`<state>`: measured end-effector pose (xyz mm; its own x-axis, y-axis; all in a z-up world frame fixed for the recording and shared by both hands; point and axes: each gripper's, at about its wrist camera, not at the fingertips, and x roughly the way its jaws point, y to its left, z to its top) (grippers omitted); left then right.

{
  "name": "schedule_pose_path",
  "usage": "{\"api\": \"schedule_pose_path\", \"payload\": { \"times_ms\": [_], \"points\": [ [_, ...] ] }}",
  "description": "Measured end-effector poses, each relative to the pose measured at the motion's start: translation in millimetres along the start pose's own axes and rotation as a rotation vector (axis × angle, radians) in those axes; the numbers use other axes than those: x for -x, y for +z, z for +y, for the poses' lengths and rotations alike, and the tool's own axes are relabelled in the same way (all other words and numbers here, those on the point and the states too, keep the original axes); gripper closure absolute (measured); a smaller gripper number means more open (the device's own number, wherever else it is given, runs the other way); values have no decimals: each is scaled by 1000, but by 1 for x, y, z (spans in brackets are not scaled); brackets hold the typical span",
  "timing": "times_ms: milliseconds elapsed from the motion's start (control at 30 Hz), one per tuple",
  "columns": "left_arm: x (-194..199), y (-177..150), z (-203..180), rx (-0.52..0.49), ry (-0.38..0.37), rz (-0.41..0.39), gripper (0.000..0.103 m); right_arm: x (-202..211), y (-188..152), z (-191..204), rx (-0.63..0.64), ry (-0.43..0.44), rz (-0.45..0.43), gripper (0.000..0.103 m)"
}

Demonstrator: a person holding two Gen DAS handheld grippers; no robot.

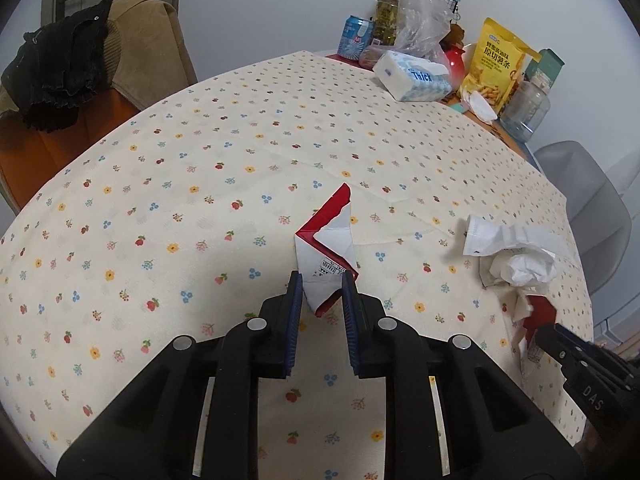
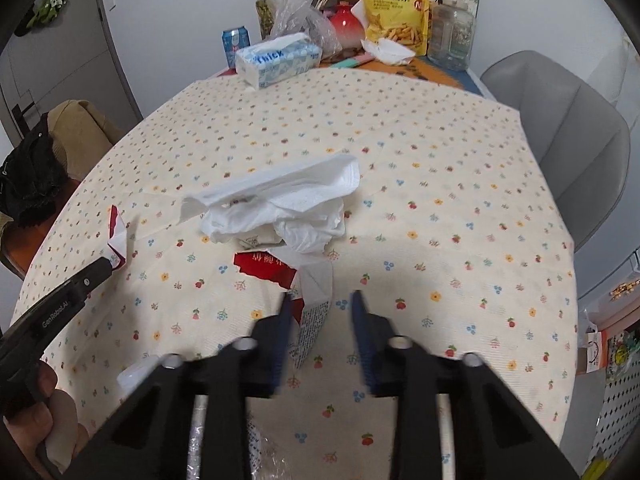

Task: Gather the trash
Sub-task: 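Grasp the red-and-white carton piece with the left tool while the right tool grasps the red torn wrapper, then carry the carton piece and red wrapper in both tools to the bin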

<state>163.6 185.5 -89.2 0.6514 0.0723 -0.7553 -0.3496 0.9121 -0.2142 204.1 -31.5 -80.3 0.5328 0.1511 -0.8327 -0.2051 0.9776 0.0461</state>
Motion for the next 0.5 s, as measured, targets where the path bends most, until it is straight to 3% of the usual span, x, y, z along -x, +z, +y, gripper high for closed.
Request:
{"api": "schedule_pose_path", "payload": {
  "times_ms": [100, 500],
  "points": [
    [1, 2, -7, -13, -3, -6, 83, 9, -2, 4, 28, 0, -22, 100],
    [26, -2, -44, -75, -33, -46, 83, 49, -12, -25, -10, 5, -86, 100]
  ]
}}
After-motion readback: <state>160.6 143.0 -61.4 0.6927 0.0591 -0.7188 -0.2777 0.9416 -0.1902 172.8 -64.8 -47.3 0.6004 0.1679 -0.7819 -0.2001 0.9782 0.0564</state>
